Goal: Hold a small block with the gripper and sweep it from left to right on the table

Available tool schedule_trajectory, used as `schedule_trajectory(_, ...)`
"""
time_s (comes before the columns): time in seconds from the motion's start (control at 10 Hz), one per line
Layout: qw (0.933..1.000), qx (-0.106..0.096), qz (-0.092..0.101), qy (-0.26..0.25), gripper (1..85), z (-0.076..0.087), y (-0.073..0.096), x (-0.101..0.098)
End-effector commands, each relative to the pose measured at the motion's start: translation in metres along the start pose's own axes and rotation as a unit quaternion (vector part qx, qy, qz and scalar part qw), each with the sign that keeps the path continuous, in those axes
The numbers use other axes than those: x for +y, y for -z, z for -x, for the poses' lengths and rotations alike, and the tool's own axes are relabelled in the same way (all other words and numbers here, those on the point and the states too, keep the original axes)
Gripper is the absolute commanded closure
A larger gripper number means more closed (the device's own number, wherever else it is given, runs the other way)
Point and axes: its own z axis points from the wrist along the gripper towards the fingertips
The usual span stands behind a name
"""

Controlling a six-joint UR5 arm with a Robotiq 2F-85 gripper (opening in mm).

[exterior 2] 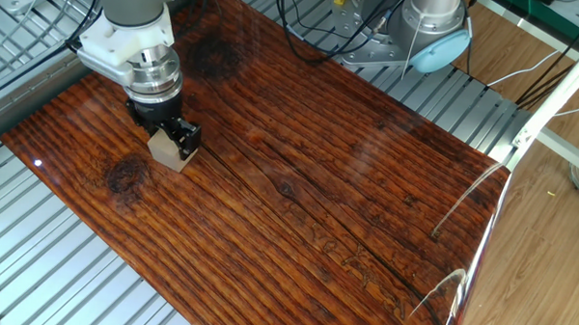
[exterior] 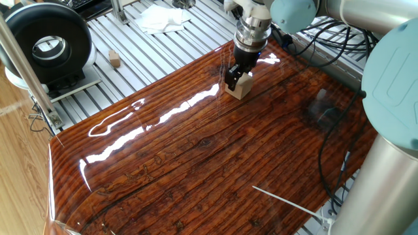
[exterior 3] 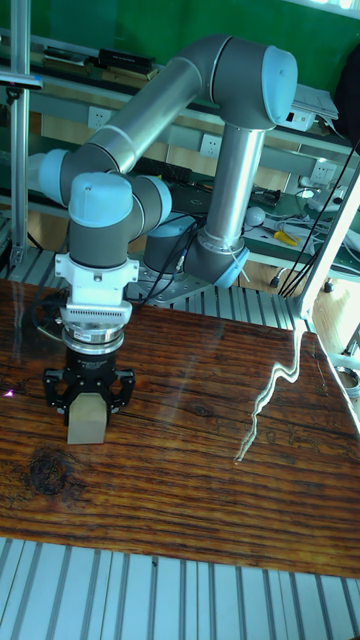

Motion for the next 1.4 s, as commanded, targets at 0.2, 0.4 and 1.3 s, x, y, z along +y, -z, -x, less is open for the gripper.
schedule_trajectory(0.2, 0.9996, 0.018, 0.018, -0.008, 84.7, -0.0106, 0.002, 0.0083)
schedule_trajectory(0.4, 0.9995, 0.02, 0.021, -0.01, 84.7, -0.0121, 0.0017, 0.01)
schedule_trajectory(1.3, 0.9994, 0.016, 0.028, -0.015, 84.7, -0.0088, 0.0011, 0.0132)
